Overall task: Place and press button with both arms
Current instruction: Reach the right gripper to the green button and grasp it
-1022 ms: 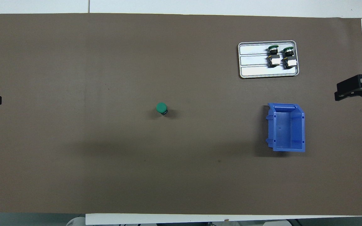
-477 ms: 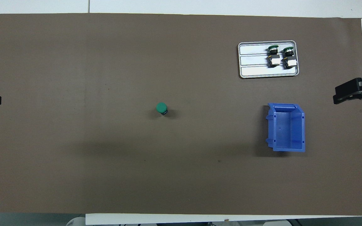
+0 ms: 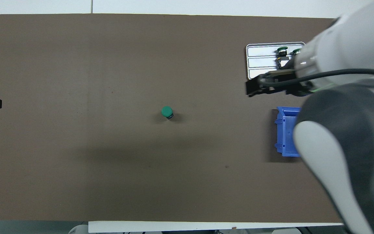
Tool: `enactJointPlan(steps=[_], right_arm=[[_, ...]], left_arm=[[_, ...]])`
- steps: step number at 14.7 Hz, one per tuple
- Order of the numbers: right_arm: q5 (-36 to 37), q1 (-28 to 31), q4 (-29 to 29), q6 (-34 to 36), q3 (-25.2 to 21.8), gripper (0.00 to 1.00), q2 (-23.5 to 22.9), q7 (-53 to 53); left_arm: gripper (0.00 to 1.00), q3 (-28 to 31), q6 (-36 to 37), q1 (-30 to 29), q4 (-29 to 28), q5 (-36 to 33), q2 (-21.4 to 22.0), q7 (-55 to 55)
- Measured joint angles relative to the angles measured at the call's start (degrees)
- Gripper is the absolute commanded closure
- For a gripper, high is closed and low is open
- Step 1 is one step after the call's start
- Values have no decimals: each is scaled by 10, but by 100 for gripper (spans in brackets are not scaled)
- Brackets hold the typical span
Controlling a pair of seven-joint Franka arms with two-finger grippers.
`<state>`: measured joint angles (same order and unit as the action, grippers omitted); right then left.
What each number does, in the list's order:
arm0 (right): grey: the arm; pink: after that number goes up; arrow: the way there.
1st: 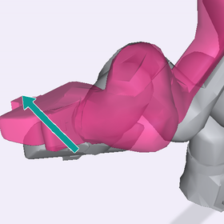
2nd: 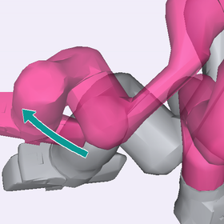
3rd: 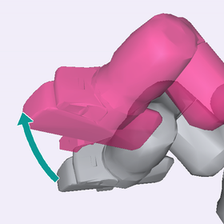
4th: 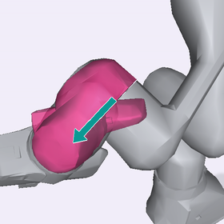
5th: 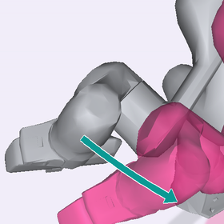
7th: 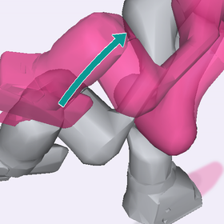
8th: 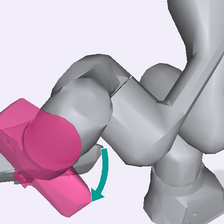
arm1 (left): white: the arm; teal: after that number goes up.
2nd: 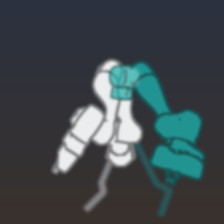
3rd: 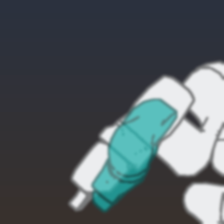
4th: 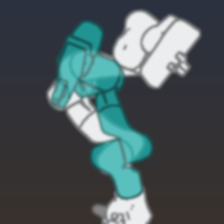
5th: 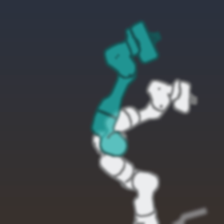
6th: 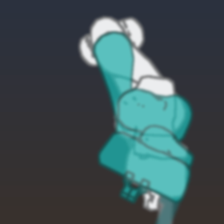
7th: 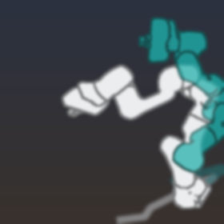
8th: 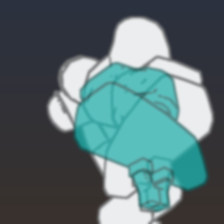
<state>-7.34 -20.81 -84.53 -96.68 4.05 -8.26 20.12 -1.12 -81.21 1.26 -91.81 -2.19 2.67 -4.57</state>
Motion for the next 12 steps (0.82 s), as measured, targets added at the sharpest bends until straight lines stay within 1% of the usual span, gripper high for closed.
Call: enactJointPlan(steps=[1, 3, 4, 6, 8, 10, 12], right_arm=[[3, -42, 25, -35, 0, 1, -39, 37], [26, -102, 64, -124, 0, 1, -115, 71], [50, -123, 74, -161, -1, 0, -149, 76], [93, -144, 80, -203, -1, 0, -197, 78], [108, -153, 62, -254, -1, 0, -224, 77], [111, -157, 9, -325, -1, 0, -230, 75], [121, -161, -31, -362, -1, 0, -230, 58]], left_arm=[[0, -1, 0, 0, 0, 0, 0, 0], [0, -3, 0, 0, 0, 0, 1, 0], [0, -4, 0, 1, 0, 0, 1, 0], [0, -4, 0, 0, 0, 0, 2, 0], [0, -4, 0, 1, 0, 0, 4, 1], [0, -5, 0, 1, 0, 0, 6, 2], [0, -5, 0, 1, 0, 0, 7, 6]])
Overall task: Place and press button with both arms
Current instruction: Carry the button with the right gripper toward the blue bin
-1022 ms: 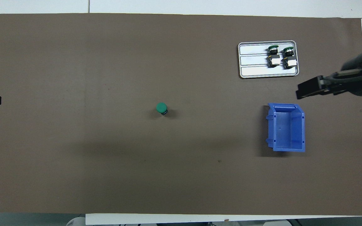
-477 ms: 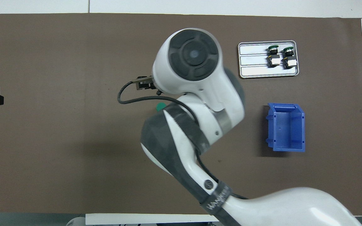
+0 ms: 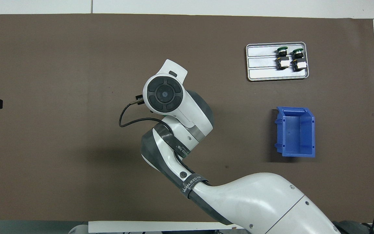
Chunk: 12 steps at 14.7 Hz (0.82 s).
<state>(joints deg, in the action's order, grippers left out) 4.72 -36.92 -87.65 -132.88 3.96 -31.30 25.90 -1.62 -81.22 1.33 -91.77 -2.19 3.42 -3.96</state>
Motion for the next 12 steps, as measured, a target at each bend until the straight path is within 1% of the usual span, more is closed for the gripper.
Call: enactJointPlan(steps=[3, 7, 10, 11, 12], right_arm=[[7, -4, -37, -30, 0, 0, 1, -42], [8, -8, -70, -37, 0, 1, 12, -61], [9, -9, -100, -70, 0, 2, 20, -69], [9, -9, -110, -76, 0, 5, 22, -71], [9, -9, -119, -80, 0, 10, 24, -71]], left_arm=[[0, 0, 0, 0, 0, 0, 2, 4], [0, 0, 0, 0, 0, 0, 3, 5], [0, 0, 0, 0, 0, 0, 3, 5], [0, 0, 0, 0, 0, 0, 3, 5], [0, 0, 0, 0, 0, 0, 3, 5]])
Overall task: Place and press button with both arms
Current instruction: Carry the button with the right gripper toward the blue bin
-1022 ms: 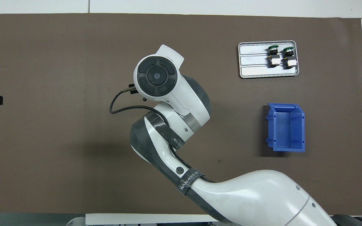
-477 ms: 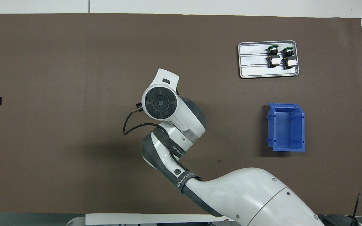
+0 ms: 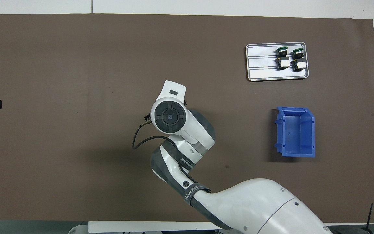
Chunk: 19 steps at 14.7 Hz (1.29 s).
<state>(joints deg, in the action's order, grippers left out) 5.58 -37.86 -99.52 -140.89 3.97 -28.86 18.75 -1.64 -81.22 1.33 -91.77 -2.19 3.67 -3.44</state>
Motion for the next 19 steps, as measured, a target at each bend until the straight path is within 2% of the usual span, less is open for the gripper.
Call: enactJointPlan(steps=[5, 6, 7, 8, 9, 12, 14, 17, 19], right_arm=[[0, -1, -18, -12, 0, 50, 6, -6], [0, -1, -19, -13, 0, 62, 7, -6], [0, -1, -21, -13, 0, 82, 7, -6], [0, -1, -22, -13, 0, 95, 7, -7], [0, -1, -23, -13, 0, 100, 7, -7], [1, 0, -20, -8, -3, 100, 16, -9], [1, 10, -10, 24, -18, 100, 41, -9], [1, 91, -32, 114, -25, 100, 133, -39], [1, 149, -96, 149, -26, 100, 219, -102]], left_arm=[[0, 0, 0, 0, 0, 0, 0, 0], [0, 0, 0, 0, 0, 0, 0, 0], [0, 0, 0, 0, 0, 0, 0, 0], [0, 0, 0, 0, 0, 0, 0, 0], [0, 0, 0, 0, 0, 0, 0, 0], [0, 0, 0, 0, 0, 0, 0, 0], [0, -1, 0, 0, 0, 0, 0, 0], [0, -1, 0, 0, 0, 0, 1, 0], [0, -1, 0, 0, 0, 0, 1, 0]])
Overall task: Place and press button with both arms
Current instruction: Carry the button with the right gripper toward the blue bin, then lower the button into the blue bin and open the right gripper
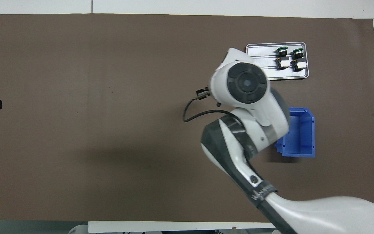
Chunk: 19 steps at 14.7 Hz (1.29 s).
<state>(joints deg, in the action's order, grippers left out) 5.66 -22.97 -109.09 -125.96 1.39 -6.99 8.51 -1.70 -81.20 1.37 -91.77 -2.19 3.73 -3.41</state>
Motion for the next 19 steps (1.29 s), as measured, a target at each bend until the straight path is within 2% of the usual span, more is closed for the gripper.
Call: enactJointPlan(steps=[3, 4, 6, 13, 19], right_arm=[[0, 78, -140, 5, -1, 100, 125, -64], [0, 103, -178, 5, -2, 100, 153, -79], [-1, 143, -223, 5, -3, 100, 180, -91], [-25, 203, -267, -8, -3, 100, 168, -91], [-32, 212, -295, -77, -3, 97, 129, -91]], left_arm=[[0, 0, 0, 0, 0, 0, 0, 0], [0, 0, 0, 1, 0, 0, 0, 0], [0, 0, 0, 6, 0, 0, 0, 1], [0, 0, 0, 12, 0, 0, 0, 8], [0, 0, 0, 12, 0, 0, 0, 31]])
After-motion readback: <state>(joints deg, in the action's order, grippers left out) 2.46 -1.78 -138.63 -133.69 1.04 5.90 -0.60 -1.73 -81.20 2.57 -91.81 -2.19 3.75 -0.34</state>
